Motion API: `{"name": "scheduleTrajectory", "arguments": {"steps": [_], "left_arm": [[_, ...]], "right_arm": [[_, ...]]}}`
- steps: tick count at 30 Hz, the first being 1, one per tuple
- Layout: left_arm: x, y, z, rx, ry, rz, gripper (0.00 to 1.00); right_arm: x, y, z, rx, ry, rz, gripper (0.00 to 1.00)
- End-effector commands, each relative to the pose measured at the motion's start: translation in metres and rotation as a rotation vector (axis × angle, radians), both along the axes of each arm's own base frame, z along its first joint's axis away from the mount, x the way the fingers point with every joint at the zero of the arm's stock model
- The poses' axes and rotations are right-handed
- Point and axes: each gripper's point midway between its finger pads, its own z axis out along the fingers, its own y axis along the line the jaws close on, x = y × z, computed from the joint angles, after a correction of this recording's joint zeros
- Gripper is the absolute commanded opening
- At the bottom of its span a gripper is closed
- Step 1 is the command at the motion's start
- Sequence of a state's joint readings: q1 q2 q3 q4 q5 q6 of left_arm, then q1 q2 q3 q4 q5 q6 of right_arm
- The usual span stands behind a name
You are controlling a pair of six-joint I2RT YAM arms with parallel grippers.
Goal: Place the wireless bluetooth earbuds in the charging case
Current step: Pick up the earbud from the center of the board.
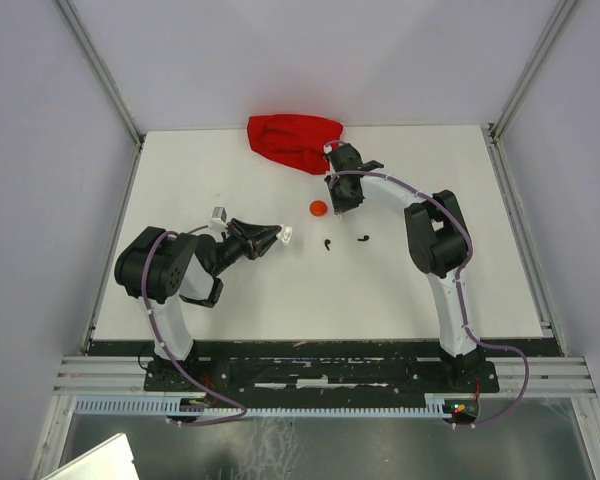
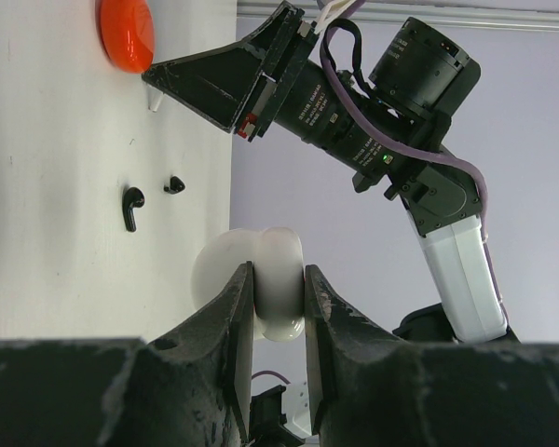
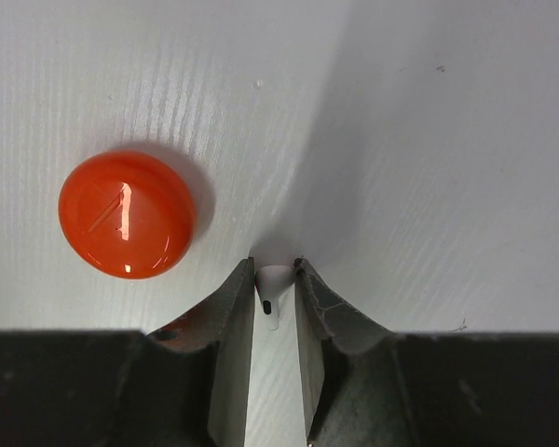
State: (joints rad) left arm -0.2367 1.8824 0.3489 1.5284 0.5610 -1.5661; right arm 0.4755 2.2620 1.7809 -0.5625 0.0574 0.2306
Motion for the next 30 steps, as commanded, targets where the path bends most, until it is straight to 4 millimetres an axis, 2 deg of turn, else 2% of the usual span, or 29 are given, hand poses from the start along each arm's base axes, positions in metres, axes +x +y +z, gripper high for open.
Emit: {"name": "scheduleTrajectory", "arguments": {"steps": [1,7,12,16,21,26,29,30], "left_arm": [[0.000,-0.001,0.034,-0.050,-0.133,-0.020,0.03],[0.000,-0.001,0.033,-0.048,-0.132,-0.021,0.03],[-0.001,-0.001,0.033,-0.048,-0.132,-0.021,0.03],[-0.001,-0.001,0.034,-0.048,-0.131,-0.021,0.03],[-0.003,-0.005,0.037,-0.057,-0.135,-0.038,0.03],[-0.003,-0.014,0.045,-0.079,-0.141,-0.064,0.03],[-0.001,-0.020,0.052,-0.098,-0.147,-0.077,0.03],[-0.001,-0.022,0.054,-0.104,-0.150,-0.080,0.03]], "right_arm": [[0.003,0.002,0.000,0.007,0.009,0.001,0.29],[0.004,0.001,0.006,0.007,0.001,0.003,0.15],[0.009,0.003,0.031,0.043,-0.075,0.010,0.09],[0.010,0.008,0.067,0.116,-0.189,0.028,0.05],[-0.001,0.016,0.120,0.255,-0.349,0.077,0.03],[-0.033,0.029,0.189,0.456,-0.541,0.184,0.02],[-0.054,0.029,0.226,0.564,-0.687,0.227,0.02],[-0.064,0.027,0.227,0.582,-0.707,0.235,0.02]]}}
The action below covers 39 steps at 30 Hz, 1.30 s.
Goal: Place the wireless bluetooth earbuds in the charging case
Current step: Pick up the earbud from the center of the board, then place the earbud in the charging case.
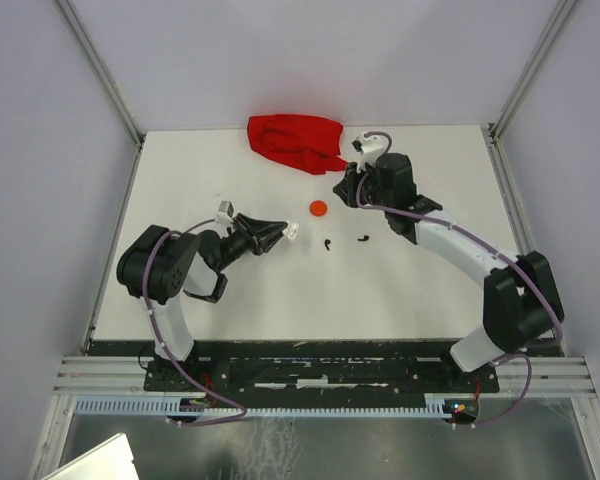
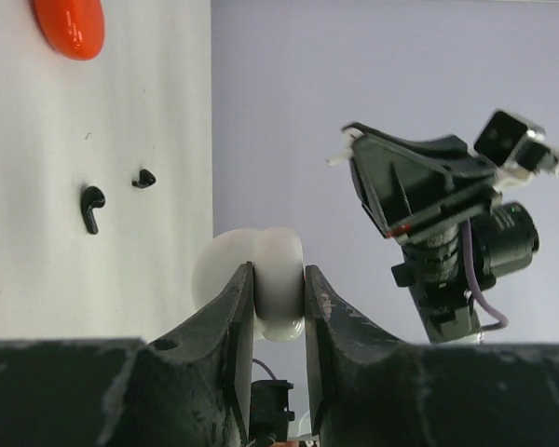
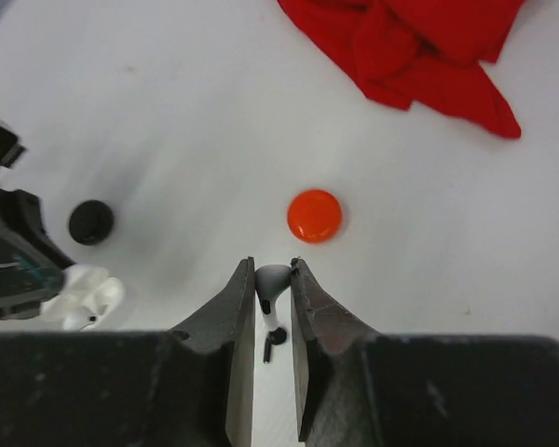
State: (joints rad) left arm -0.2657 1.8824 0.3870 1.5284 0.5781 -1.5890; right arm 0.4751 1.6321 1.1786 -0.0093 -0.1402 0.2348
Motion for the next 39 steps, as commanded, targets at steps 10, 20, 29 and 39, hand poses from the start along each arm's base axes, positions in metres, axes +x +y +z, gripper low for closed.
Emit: {"name": "scheduleTrajectory", "arguments": {"steps": [10,20,29,39], "left_arm": [[0.001,-0.038,0.056,-0.097,-0.126,-0.059,0.03],[-0.006,-0.044,0.065,-0.105,-0.143,-0.075,0.03],[-0.011,-0.044,0.072,-0.100,-0.159,-0.085,0.03],[-0.016,-0.044,0.072,-0.089,-0.165,-0.093,0.03]], "right_arm": [[-0.081,0.023,0.108,0.292,-0.558,0.178,0.02],[-0.104,0.060,0.084,0.254,-0.673,0.320,0.02],[-0.098,0.068,0.060,0.218,-0.668,0.337,0.02],[-0.096,0.067,0.058,0.204,-0.666,0.327,0.01]]}}
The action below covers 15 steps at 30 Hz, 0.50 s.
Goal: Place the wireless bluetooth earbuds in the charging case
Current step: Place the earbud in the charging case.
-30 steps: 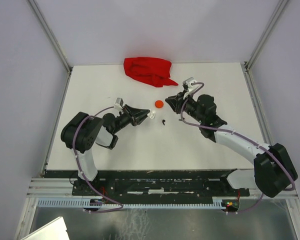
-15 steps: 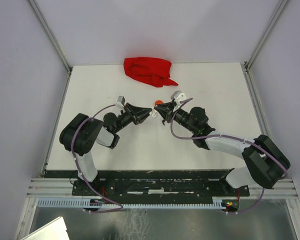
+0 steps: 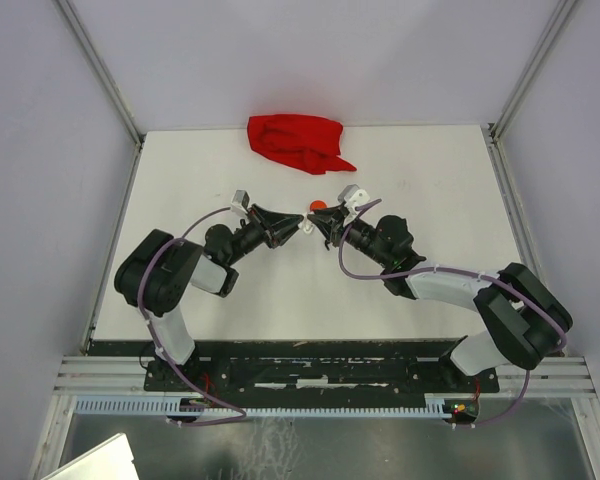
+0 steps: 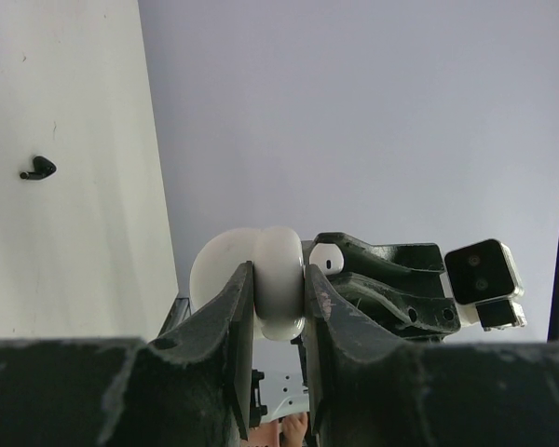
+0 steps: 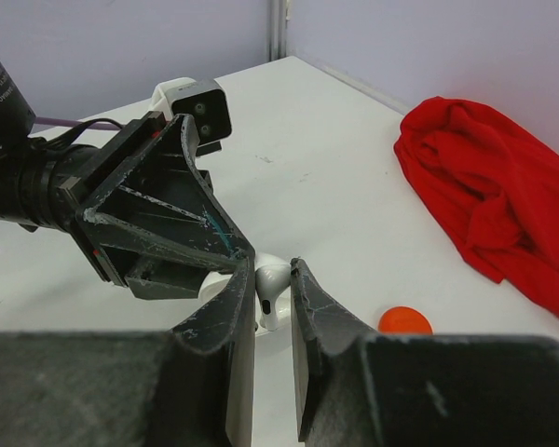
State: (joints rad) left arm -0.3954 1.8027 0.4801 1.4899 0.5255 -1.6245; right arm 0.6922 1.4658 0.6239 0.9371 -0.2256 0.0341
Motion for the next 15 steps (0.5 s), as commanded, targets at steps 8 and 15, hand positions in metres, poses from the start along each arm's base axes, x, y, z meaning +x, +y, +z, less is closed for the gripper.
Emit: {"name": "scheduleTrajectory", "arguments": {"steps": [8,15], "left_arm": [[-0.0095,-0.0020,0.0230,-0.009,-0.076,-0.018,0.03],[-0.0101,-0.0035,0.0206,0.001,-0.075,-0.022,0.03]], "right_arm": [[0.0030,0.0046,0.0115,0.025,-0.047,0.003,0.01],[0.0026,0.0049,0.0151,0.031,-0.052,0.006,0.01]]}}
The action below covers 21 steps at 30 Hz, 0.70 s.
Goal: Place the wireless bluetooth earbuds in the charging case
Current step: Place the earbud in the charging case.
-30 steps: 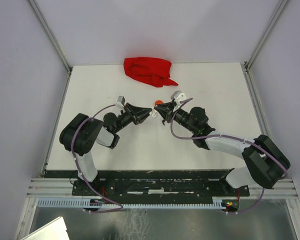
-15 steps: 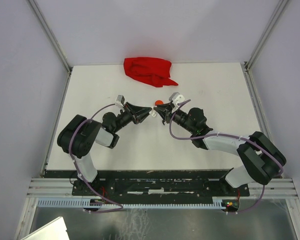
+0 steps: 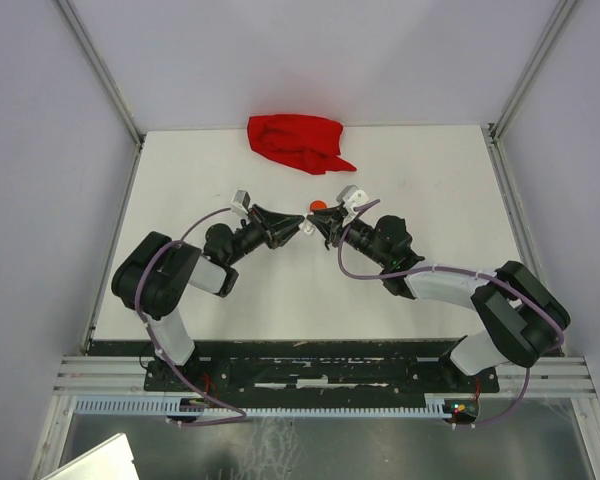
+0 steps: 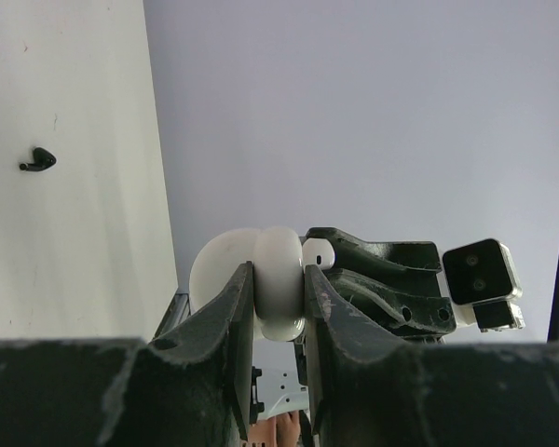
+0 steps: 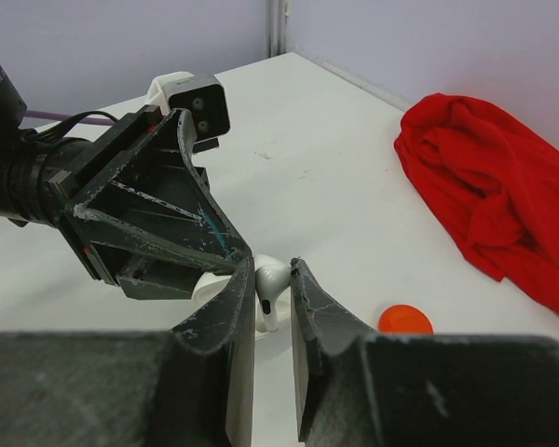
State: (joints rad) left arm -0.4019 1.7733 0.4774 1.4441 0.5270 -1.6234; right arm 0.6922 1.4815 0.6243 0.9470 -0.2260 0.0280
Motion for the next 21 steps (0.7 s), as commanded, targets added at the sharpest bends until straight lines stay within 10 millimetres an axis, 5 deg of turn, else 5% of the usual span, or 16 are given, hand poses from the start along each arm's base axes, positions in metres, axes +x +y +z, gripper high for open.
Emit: {"name": "scheduleTrajectory", "arguments": {"steps": [1,21], "left_arm": [[-0.007,-0.002,0.019,-0.006,-0.091,-0.015,0.03],[-0.007,-0.003,0.027,-0.007,-0.110,-0.017,0.03]], "right_arm": [[0.001,0.004,0.018,0.036,-0.049,0.008,0.01],[0.004,0.005,0.008,0.016,-0.034,0.003,0.01]]}}
